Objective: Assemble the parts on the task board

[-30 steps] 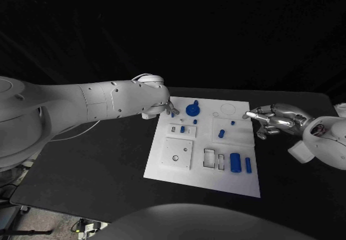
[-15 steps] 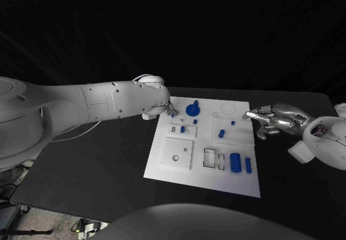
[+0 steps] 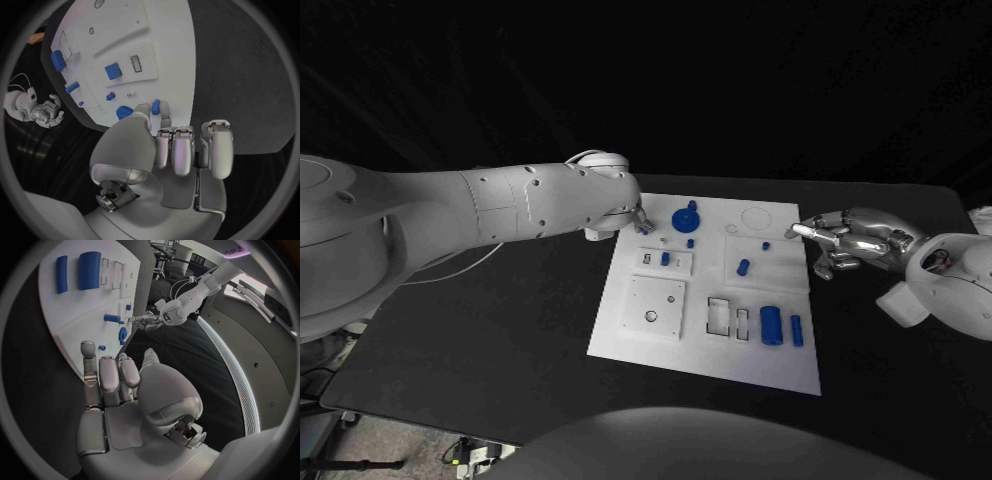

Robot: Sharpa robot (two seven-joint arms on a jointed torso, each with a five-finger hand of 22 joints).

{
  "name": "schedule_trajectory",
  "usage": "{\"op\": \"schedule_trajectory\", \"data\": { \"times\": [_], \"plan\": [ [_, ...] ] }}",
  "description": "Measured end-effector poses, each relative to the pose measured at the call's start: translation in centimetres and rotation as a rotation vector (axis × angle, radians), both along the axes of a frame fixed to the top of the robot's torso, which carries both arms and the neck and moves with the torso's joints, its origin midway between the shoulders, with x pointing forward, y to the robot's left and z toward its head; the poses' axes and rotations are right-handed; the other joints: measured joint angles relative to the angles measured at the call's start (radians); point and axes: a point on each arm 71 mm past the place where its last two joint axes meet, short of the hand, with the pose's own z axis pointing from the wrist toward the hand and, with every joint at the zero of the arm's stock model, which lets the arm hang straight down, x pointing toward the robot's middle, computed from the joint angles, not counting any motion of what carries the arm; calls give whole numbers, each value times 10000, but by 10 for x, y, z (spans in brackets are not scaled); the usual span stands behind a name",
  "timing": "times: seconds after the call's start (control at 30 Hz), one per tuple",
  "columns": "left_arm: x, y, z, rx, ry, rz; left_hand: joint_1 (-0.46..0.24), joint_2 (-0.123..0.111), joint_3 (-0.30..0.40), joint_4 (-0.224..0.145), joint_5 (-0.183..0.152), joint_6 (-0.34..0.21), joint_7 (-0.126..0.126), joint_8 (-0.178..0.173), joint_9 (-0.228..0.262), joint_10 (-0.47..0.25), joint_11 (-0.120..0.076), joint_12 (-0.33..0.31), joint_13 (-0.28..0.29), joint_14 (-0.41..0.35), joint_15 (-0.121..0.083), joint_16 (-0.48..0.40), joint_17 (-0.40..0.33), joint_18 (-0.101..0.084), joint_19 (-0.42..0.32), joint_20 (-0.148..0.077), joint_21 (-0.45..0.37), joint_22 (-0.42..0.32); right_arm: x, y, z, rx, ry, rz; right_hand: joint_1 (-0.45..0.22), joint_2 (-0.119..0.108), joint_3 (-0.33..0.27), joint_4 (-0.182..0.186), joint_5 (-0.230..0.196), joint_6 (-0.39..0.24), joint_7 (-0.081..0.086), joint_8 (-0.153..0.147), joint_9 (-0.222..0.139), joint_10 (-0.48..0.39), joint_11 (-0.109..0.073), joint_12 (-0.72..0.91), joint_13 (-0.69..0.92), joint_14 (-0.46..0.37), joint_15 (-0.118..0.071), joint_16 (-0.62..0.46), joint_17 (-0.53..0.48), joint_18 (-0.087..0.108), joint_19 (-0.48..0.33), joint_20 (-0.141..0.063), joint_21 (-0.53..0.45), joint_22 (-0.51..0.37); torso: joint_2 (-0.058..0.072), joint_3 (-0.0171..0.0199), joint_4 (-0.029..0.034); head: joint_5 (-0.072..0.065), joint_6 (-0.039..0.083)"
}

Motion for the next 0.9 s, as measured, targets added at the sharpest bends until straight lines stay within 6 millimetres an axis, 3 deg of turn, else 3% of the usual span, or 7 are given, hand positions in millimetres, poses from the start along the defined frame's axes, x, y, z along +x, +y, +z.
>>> {"op": "schedule_trajectory", "data": {
  "times": [0.23, 0.9],
  "plan": [
    [0, 0, 0, -22, -16, 23, 339, 65, 344, -10, -428, 179, -104, 97, 41, 0, -73, 0, 1, 0, -73, 0, -1, 1, 0, 0, 0, 7, 0, 0, -1, -10, 30, -1, 0, 0, 0, 0, 0, 0, 0, 0, 0, 0, 0, 0, -4, 0, 0, 0, 0, 0, 0, 0, 0, 0, -1, 0, 1, 18, 0],
    [-3, 5, 0, -214, -56, 115, 643, 105, 963, -2, -436, 212, -136, 186, 129, 0, -142, 0, 3, -2, -144, 0, -3, -1, 1, -74, -48, 5, 1, 0, -2, -42, 80, -3, 0, 0, 0, 0, 55, 0, 0, 0, 0, -72, 0, 0, -28, -36, 36, -39, -2, 0, -73, -1, -72, 6, -5, 0, -5, 47, 0]
  ]
}}
